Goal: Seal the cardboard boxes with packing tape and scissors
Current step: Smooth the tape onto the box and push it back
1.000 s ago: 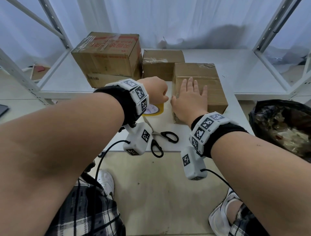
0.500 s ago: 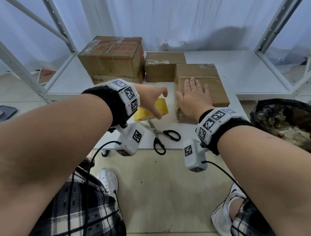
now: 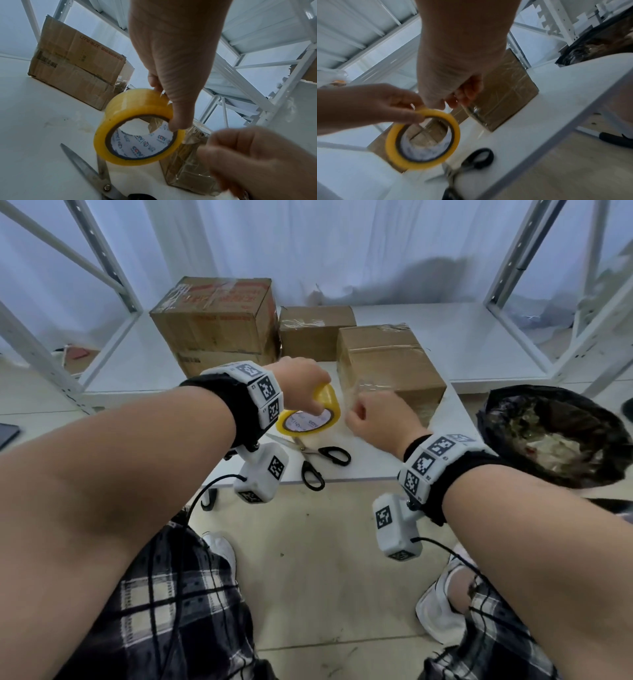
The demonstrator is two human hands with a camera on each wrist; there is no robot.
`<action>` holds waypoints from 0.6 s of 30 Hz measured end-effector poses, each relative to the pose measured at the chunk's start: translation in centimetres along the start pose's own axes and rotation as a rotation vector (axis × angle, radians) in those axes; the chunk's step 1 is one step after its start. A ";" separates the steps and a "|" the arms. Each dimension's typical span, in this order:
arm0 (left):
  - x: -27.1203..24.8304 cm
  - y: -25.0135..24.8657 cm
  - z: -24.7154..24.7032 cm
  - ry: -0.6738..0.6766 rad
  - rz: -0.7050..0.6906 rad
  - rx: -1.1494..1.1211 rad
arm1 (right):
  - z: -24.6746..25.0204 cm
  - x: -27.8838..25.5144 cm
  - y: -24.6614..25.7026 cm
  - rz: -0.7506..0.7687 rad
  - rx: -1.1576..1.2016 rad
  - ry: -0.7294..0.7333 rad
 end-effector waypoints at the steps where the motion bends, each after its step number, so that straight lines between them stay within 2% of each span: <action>1: -0.1 -0.1 0.0 -0.004 0.005 0.013 | -0.8 -0.8 0.3 -0.022 -0.049 0.080; 3: -0.1 0.0 0.1 -0.014 0.014 0.034 | -2.2 -1.8 0.9 -0.017 -0.113 0.161; 8: -0.5 0.5 0.0 -0.079 0.059 -0.061 | -4.6 -2.5 2.8 0.004 -0.068 0.265; 13: -0.5 1.0 0.1 -0.102 0.076 -0.096 | -6.7 -2.2 3.8 0.000 -0.131 0.363; 18: -0.2 1.1 0.2 -0.119 0.053 -0.083 | -7.3 -2.5 2.9 -0.021 -0.253 0.370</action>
Point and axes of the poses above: each hand's wrist, its own x-axis towards the middle knuckle, its own z-axis out of the back of the hand, y = z × x, the point moved 4 cm from there along x, towards the middle knuckle, and after that the axes turned 11 degrees about -y, right-handed, at the moved point
